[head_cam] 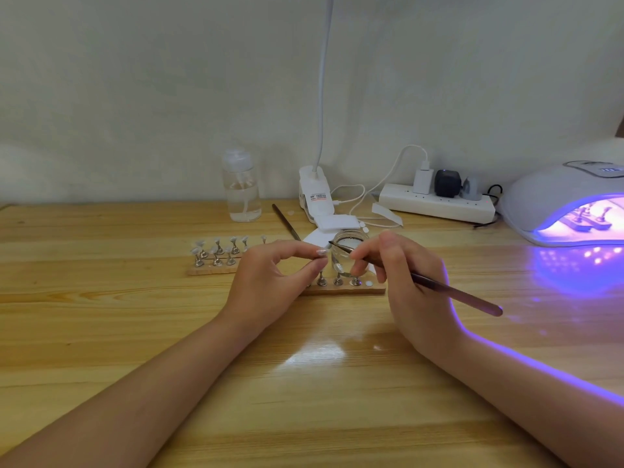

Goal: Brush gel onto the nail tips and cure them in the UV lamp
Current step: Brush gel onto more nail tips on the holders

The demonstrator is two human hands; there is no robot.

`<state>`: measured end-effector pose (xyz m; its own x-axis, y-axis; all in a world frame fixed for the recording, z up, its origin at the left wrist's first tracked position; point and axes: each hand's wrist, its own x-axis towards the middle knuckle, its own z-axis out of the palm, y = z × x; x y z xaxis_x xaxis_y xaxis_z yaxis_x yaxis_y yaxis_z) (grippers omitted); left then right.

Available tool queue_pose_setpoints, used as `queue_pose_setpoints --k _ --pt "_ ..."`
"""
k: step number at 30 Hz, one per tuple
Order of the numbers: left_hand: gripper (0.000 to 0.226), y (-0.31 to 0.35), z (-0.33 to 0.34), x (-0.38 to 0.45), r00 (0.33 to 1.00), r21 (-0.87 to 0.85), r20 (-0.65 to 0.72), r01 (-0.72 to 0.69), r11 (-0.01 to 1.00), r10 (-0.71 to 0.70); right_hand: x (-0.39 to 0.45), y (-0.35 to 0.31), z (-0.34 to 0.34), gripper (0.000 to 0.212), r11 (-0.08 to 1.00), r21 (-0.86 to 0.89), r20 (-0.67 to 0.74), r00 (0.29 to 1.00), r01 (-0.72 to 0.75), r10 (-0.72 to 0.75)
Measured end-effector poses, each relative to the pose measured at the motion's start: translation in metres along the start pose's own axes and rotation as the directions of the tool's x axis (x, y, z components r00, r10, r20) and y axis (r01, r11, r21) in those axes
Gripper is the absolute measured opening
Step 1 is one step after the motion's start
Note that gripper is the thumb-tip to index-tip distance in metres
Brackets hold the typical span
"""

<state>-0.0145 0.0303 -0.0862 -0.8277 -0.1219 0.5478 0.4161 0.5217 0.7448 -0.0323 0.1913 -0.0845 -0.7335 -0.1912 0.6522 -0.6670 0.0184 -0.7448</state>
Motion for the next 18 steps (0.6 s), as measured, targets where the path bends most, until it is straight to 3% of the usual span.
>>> queue_pose_setpoints --k 10,18 --pt "0.030 0.0012 0.0013 -0.0003 0.997 0.035 -0.003 -0.078 0.996 0.079 -0.0011 -0.0007 0.0005 0.033 0.998 -0.067 0.076 0.997 0.000 0.005" --pt "0.025 0.0007 0.0005 0.0008 0.996 0.030 0.021 -0.089 0.996 0.088 -0.0006 0.0004 0.0000 0.039 0.998 0.060 -0.012 1.000 0.004 -0.004"
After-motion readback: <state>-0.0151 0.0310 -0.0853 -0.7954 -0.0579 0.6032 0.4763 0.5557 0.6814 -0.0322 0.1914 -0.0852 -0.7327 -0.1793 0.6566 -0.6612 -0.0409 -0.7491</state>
